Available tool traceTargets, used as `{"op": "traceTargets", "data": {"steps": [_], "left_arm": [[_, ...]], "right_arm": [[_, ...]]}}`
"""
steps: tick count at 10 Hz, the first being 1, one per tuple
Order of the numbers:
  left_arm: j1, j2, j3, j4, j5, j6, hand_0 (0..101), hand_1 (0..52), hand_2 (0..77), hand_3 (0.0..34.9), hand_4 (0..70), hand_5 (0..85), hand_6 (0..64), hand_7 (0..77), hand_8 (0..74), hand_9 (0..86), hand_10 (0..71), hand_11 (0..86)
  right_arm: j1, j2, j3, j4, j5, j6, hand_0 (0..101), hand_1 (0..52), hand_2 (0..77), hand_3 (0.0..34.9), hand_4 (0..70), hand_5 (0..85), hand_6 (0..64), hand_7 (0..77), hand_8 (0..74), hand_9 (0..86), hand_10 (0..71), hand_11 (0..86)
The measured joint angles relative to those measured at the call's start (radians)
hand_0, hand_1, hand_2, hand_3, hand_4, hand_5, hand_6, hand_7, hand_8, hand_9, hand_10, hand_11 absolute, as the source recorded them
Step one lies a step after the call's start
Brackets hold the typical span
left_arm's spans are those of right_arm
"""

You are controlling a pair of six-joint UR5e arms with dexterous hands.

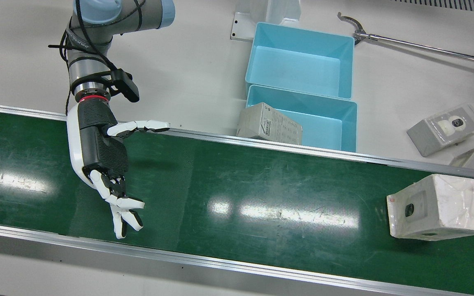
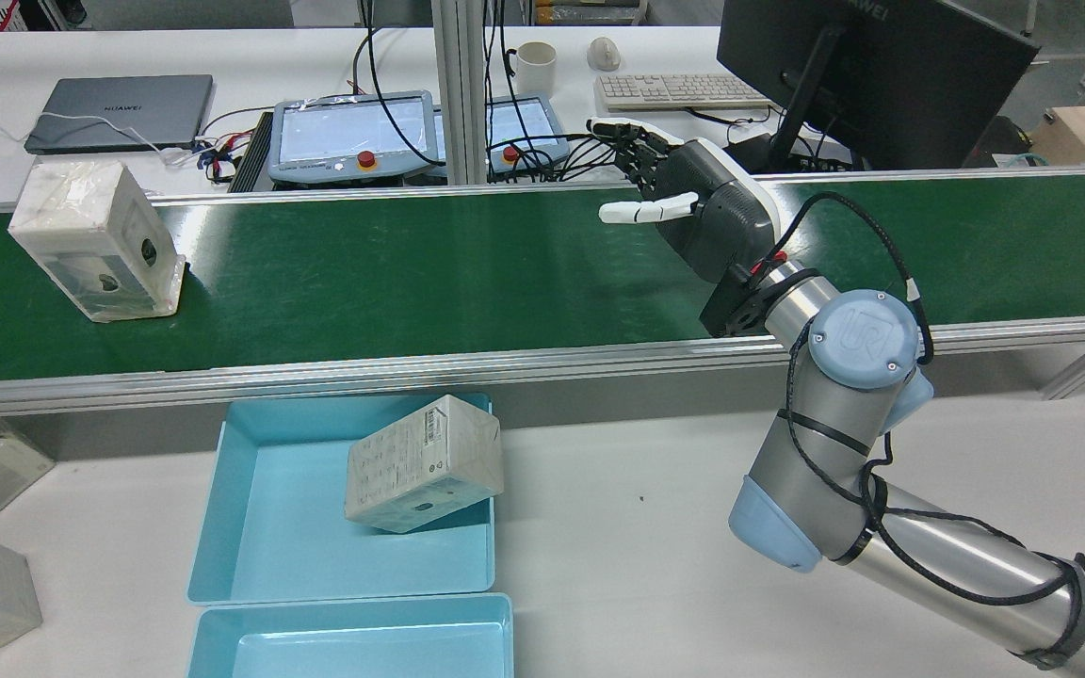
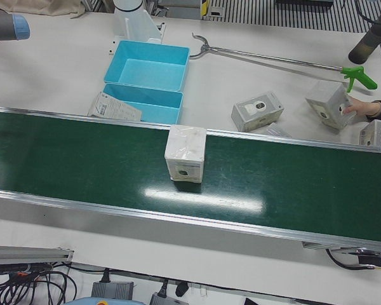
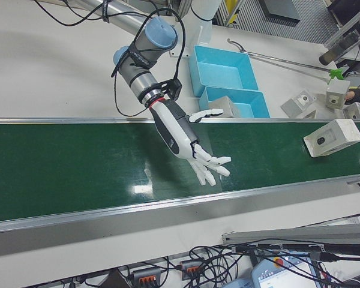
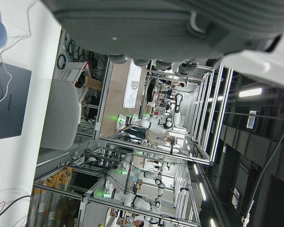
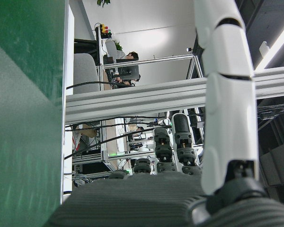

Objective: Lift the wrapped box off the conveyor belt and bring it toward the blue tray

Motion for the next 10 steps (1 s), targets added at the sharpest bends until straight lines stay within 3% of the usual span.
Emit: {"op": "traceTargets", "data": {"steps": [10], "left_arm": [[0.000,0.000,0.000,0.000,0.000,0.000,0,0.0,1.1,0.0,0.0,1.1,0.5,0.0,0.5,0.0,0.5,0.5]], "right_arm": [[-0.001,0.000,0.000,0.000,0.000,-0.002,50,17.5,13.6,0.0,12.0,25.6,6.0,7.1,2.2,4.4,0.0,0.5]]}}
